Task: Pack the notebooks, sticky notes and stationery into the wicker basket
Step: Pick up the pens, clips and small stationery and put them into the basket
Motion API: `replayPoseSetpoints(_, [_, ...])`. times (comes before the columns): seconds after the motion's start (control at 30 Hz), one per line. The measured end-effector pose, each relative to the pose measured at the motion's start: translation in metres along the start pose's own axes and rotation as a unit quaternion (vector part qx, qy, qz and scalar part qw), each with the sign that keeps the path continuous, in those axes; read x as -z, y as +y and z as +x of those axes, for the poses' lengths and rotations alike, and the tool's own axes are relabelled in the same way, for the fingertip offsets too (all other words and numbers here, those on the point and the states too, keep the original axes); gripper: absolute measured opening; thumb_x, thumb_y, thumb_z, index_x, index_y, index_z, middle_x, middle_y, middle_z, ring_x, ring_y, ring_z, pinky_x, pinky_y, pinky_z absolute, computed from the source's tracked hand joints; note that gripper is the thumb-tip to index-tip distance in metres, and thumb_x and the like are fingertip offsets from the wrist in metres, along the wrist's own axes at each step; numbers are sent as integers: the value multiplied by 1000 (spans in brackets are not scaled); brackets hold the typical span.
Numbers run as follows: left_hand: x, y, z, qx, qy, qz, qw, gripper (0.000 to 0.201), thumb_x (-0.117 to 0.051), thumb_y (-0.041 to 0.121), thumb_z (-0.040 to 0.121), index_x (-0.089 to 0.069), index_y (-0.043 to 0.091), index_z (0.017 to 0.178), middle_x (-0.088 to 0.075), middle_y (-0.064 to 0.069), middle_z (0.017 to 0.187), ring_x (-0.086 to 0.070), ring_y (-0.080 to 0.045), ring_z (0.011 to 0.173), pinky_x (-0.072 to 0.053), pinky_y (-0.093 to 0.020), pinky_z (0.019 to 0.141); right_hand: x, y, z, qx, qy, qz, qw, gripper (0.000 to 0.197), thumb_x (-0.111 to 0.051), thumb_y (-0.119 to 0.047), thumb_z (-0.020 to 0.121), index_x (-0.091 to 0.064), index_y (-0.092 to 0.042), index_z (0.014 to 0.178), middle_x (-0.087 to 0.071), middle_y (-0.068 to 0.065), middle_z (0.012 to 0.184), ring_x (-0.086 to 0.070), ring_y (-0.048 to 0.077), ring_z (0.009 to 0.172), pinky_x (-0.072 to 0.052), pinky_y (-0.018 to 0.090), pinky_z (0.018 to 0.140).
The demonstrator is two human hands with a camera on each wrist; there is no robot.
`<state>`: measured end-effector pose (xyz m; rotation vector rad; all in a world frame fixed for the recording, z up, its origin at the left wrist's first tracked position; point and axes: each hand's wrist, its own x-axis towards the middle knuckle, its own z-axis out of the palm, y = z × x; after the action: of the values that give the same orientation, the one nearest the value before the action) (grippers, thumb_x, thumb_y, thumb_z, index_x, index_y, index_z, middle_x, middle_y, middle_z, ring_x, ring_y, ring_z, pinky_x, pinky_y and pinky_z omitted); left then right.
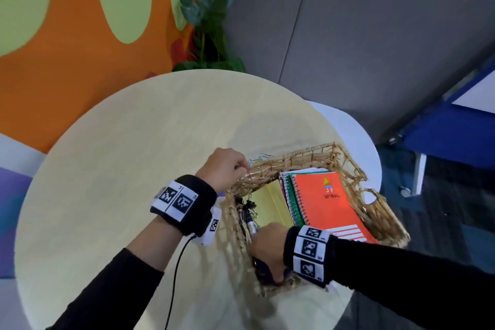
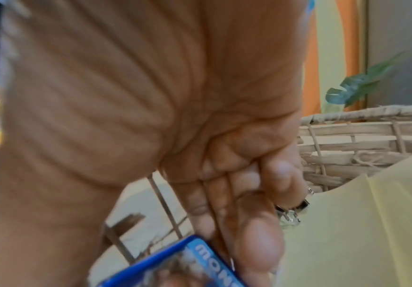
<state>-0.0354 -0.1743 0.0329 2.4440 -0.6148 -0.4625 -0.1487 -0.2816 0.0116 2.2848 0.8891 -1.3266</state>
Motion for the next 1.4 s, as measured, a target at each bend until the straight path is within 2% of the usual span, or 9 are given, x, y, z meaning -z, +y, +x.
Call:
replayPoseSetpoints(0.27, [-35, 8, -17, 2, -77, 62, 995, 22, -56, 7, 87, -75, 9, 96, -74, -3, 104, -67, -19, 99, -50, -29, 92, -11, 7, 19, -20, -35, 92, 995, 36, -78, -21, 72, -70, -2, 102, -56, 10, 67, -47, 20, 68, -40, 15, 42])
replayPoseSetpoints(0.37, [-46, 16, -13, -6, -108, 115, 987, 22, -54, 7, 88, -75, 9, 95, -75, -2, 103, -65, -19, 101, -44, -37, 103, -9, 8, -2, -41, -11, 83, 996, 36, -77, -31, 73, -66, -9, 100, -53, 1, 74, -55, 23, 78, -47, 26, 59])
replayPoseSetpoints(0.53, [-68, 32, -3, -2, -215, 217, 952, 15, -58, 1, 85, -73, -2, 86, -71, -12, 87, -68, -26, 81, -58, -35, 79, -21, 28, -48, -91, 79, 145, 982, 46, -78, -37, 71, -63, -1, 96, -59, 9, 80, -60, 30, 78, -48, 34, 58])
replayPoseSetpoints(0.67, [-79, 51, 0, 2, -257, 293, 921, 36, -53, -5, 88, -43, 3, 54, -43, -8, 55, -41, -20, 47, -40, -29, 48, -37, 47, -75, -131, 145, 189, 962, 47, -74, -37, 74, -63, -1, 101, -67, 14, 95, -62, 29, 84, -49, 37, 62])
replayPoseSetpoints(0.9, [-90, 49, 5, -12, -299, 331, 895, 40, -55, -2, 88, -39, 6, 53, -39, -7, 55, -37, -18, 46, -41, -30, 58, -56, 55, -79, -145, 145, 247, 947, 35, -70, -33, 80, -64, -4, 99, -68, 9, 95, -62, 22, 81, -54, 32, 67])
replayPoseSetpoints(1.03, [-87, 43, 1, 18, -292, 295, 910, 26, -58, 0, 87, -52, 1, 61, -45, -8, 60, -62, -25, 65, -52, -32, 62, -55, 59, -75, -139, 139, 238, 951, 33, -68, -32, 80, -64, -4, 96, -62, 6, 86, -54, 21, 72, -46, 28, 56])
replayPoseSetpoints(1.17, [-69, 34, 2, 8, -267, 176, 947, 32, -65, 10, 85, -55, 3, 55, -55, -13, 59, -44, -19, 49, -42, -27, 53, -45, 78, -74, -126, 178, 250, 943, 37, -65, -33, 82, -64, -9, 109, -68, 7, 108, -64, 23, 95, -56, 38, 84])
replayPoseSetpoints(1.27, [-39, 24, 6, -1, -163, 57, 985, 12, -64, 17, 85, -73, 9, 83, -73, -3, 87, -62, -14, 72, -51, -28, 77, -22, 107, -80, -118, 254, 282, 918, 31, -63, -32, 86, -63, -17, 113, -68, -2, 111, -63, 13, 95, -51, 23, 81])
replayPoseSetpoints(1.4, [7, 2, 25, 20, -27, 2, 999, 15, -62, 14, 83, -76, 12, 87, -75, 0, 91, -65, -11, 80, -49, -23, 74, 23, 161, -72, -147, 330, 267, 894, 23, -62, -25, 84, -68, -18, 105, -71, -1, 100, -55, 9, 78, -41, 18, 68])
